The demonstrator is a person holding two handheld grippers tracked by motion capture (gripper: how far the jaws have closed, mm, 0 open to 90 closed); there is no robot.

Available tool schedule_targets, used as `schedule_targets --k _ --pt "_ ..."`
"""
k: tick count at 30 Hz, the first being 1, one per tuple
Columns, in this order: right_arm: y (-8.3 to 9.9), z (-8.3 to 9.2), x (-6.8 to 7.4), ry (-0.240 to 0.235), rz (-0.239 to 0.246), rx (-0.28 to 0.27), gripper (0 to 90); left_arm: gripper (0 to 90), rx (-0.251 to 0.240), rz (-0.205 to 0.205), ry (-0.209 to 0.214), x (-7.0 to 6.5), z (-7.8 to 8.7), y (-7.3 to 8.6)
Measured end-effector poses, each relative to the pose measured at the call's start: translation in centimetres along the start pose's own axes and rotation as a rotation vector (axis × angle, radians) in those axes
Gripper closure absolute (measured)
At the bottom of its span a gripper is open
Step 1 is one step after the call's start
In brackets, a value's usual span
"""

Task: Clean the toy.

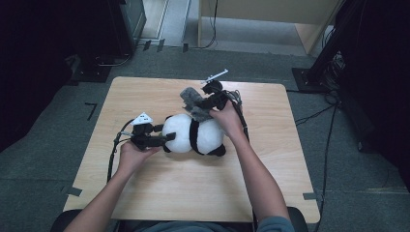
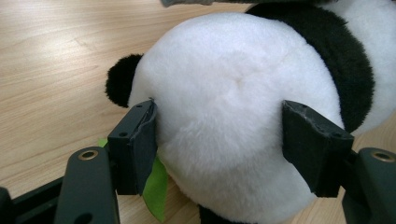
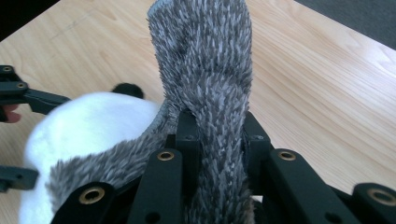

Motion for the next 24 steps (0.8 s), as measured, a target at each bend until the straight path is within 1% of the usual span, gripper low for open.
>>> schedule_targets --k 3,9,12,14,19,24 --pt "0.5 0.6 -1.1 0.006 -0.035 -0.001 74.9 30.5 0.003 0.0 0.001 0.0 0.0 0.0" --pt "1.6 1.9 -3.3 0.018 -0.086 -0.02 74.8 30.5 0.003 0.003 0.002 0.0 0.1 0.0" --pt "2.3 2.4 -4.5 0.019 -0.124 -0.011 74.7 30.2 0.003 0.01 0.003 0.1 0.0 0.0" --pt "2.7 2.7 -5.0 0.026 -0.131 -0.012 74.8 29.8 0.003 0.012 0.003 0.1 0.0 0.0" --pt "3.7 2.7 -6.0 0.041 -0.148 0.015 74.8 29.4 0.002 0.013 0.004 0.1 0.0 0.0" --pt "4.7 2.6 -7.1 0.077 -0.161 0.053 74.9 29.3 0.002 0.014 0.005 0.1 0.0 0.0"
Point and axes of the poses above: each handheld gripper's, and its own axes: z roughly backward along the jaws, y roughly out of its underside, x roughly to its left, the point moved 2 cm from there along -z, roughly forward along the jaws, and after that the axes turned 2 degrees about -z, right-handed, at the moved point
